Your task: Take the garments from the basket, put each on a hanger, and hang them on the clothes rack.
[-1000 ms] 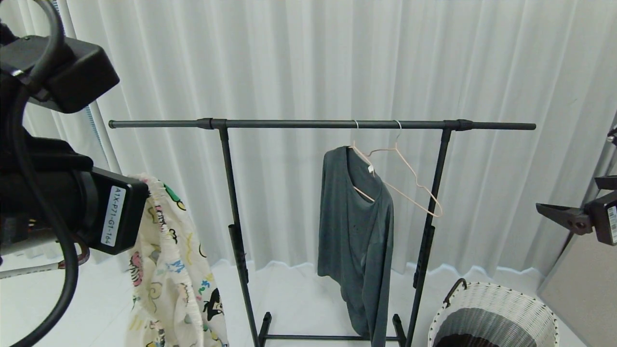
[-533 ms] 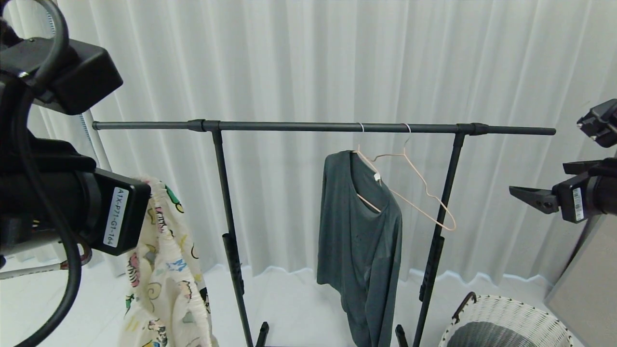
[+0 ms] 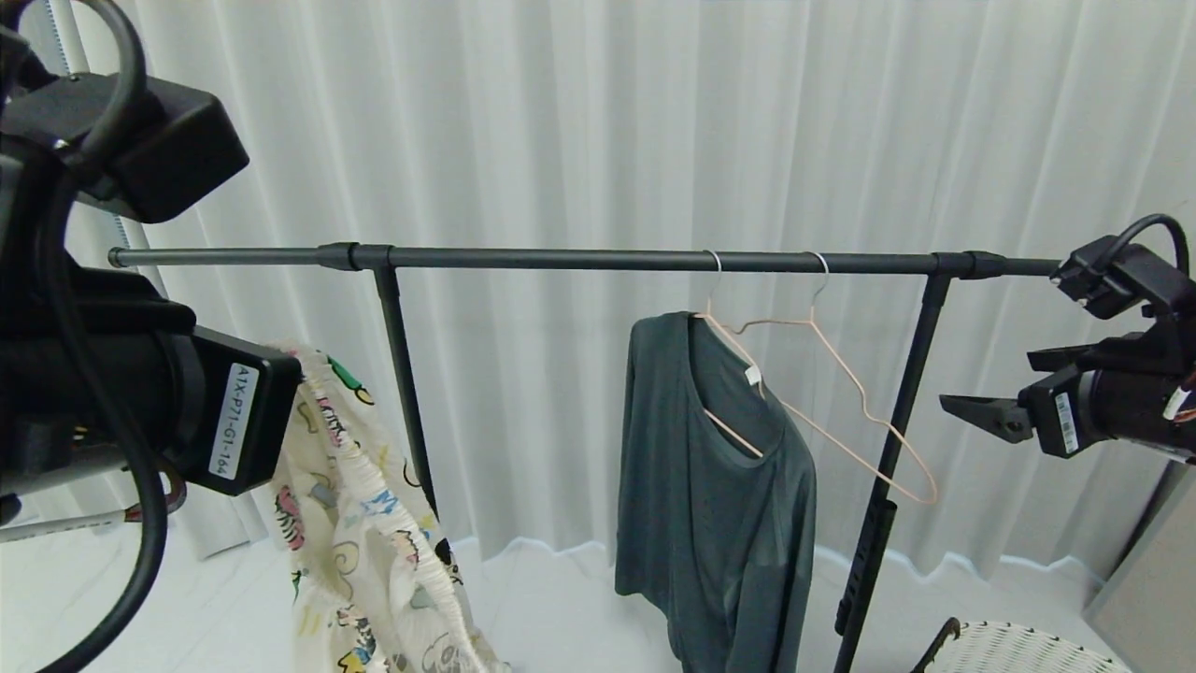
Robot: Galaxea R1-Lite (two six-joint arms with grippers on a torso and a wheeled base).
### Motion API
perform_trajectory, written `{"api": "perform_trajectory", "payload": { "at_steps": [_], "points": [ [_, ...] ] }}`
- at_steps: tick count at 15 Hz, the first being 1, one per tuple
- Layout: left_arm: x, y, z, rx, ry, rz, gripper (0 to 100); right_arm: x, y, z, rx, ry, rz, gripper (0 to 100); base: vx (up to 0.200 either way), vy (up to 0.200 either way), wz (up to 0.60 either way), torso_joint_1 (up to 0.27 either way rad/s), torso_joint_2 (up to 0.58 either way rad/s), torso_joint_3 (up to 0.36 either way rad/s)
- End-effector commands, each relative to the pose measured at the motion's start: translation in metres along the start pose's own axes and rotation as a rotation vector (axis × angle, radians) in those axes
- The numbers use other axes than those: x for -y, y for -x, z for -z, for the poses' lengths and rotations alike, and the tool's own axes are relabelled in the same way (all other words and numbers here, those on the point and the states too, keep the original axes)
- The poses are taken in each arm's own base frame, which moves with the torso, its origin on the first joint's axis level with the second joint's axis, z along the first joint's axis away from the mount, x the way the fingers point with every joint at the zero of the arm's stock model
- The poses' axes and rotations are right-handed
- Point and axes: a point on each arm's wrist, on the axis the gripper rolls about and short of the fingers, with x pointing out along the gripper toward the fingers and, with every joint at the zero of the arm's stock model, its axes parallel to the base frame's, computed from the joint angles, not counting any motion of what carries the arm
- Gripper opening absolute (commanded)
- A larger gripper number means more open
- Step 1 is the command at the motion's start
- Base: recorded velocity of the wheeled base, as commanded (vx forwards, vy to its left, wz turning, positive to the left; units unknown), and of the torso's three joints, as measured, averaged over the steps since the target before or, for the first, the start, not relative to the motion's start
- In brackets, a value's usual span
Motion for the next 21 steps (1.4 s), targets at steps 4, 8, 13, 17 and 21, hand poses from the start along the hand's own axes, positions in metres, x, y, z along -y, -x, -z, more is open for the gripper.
{"api": "perform_trajectory", "payload": {
  "at_steps": [4, 8, 13, 17, 21],
  "points": [
    [0.001, 0.002, 0.0, 0.008, -0.039, -0.016, 0, -0.004, -0.024, 0.009, -0.058, -0.047, -0.102, 100, 0.1, 0.0, 0.0, 0.0, 0.0, 0.001],
    [0.003, 0.003, -0.003, 0.05, -0.024, -0.058, 0, -0.003, -0.061, 0.018, -0.142, -0.063, -0.152, 100, 0.0, 0.0, 0.0, 0.0, 0.0, 0.0],
    [0.001, 0.005, -0.005, 0.078, -0.001, -0.085, 0, 0.007, -0.124, 0.022, -0.214, -0.091, -0.19, 100, 0.0, 0.0, 0.0, 0.0, 0.0, 0.0],
    [-0.001, 0.008, -0.006, 0.096, 0.013, -0.08, 0, 0.007, -0.159, 0.032, -0.265, -0.099, -0.205, 100, 0.0, 0.0, 0.0, 0.0, 0.0, 0.0],
    [-0.001, 0.009, -0.006, 0.098, 0.013, -0.078, 0, 0.006, -0.165, 0.036, -0.268, -0.111, -0.26, 100, 0.0, 0.0, 0.0, 0.0, 0.0, 0.0]
  ]
}}
